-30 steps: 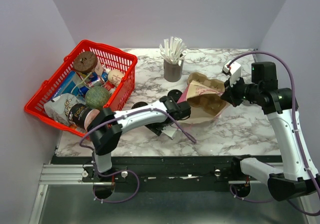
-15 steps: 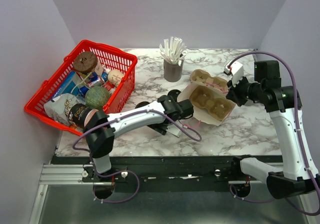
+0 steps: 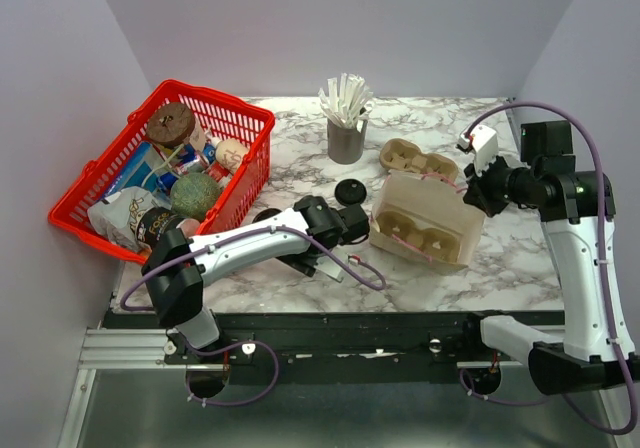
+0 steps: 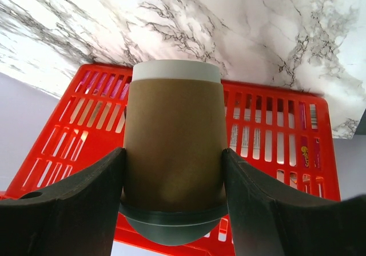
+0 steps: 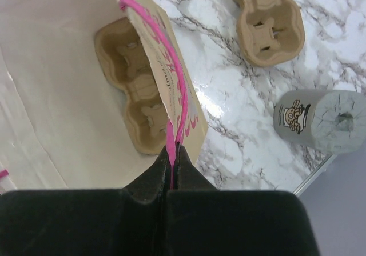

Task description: Pack the takeout coffee

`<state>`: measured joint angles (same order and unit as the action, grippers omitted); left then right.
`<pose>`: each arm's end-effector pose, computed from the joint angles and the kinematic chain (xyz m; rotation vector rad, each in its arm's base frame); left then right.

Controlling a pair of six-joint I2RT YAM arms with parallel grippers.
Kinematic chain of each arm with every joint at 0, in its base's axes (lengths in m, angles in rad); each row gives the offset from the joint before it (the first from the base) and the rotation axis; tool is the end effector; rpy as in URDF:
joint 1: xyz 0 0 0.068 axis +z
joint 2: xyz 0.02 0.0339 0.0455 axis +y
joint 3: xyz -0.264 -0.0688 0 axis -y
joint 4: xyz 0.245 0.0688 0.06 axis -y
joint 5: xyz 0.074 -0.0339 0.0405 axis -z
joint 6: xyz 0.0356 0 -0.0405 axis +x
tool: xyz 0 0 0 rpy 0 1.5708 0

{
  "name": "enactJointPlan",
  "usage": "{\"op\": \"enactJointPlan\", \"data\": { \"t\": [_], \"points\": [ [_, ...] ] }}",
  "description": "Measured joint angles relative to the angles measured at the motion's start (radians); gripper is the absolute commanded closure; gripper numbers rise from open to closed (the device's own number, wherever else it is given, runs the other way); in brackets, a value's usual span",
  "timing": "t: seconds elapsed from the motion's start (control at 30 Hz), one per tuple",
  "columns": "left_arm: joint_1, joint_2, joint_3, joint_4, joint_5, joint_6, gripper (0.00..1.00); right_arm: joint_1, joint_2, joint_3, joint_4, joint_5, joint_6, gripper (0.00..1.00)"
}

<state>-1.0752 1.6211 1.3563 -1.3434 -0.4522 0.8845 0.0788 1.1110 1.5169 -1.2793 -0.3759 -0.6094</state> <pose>0.1475 -0.2402 0.2650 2.5441 1.6911 0.7050 0.1715 0.0266 0.4198 -0.9533 2.1747 0.2090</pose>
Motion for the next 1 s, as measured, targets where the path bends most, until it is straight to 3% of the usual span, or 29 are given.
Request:
{"op": "enactJointPlan", "data": {
  "t": [0.2,0.57,0.77,0.8,0.83,1.0],
  "points": [
    [0.021,0.044,-0.007,-0.001,-0.009,0.001,0.38,-0.033,0.044,-0.002,-0.008,-0.007,-0.019,1.0],
    [0.092,0.346,0.004,0.006,-0.114,-0.087,0.35,-0.04,0.084,0.003,-0.005,-0.011,-0.04,0.96],
    [0.092,0.391,0.071,0.006,-0.114,-0.11,0.23,-0.041,0.09,0.014,-0.006,-0.016,-0.04,0.95],
    [0.092,0.391,0.078,0.006,-0.114,-0.112,0.09,-0.042,0.09,0.014,-0.005,-0.016,-0.04,0.95],
    [0.092,0.391,0.085,0.006,-0.113,-0.114,0.01,-0.042,0.09,0.014,-0.005,-0.016,-0.04,0.95],
    [0.091,0.393,0.094,0.006,-0.087,-0.116,0.01,-0.042,0.087,0.014,-0.005,-0.021,-0.039,0.95]
  ]
}}
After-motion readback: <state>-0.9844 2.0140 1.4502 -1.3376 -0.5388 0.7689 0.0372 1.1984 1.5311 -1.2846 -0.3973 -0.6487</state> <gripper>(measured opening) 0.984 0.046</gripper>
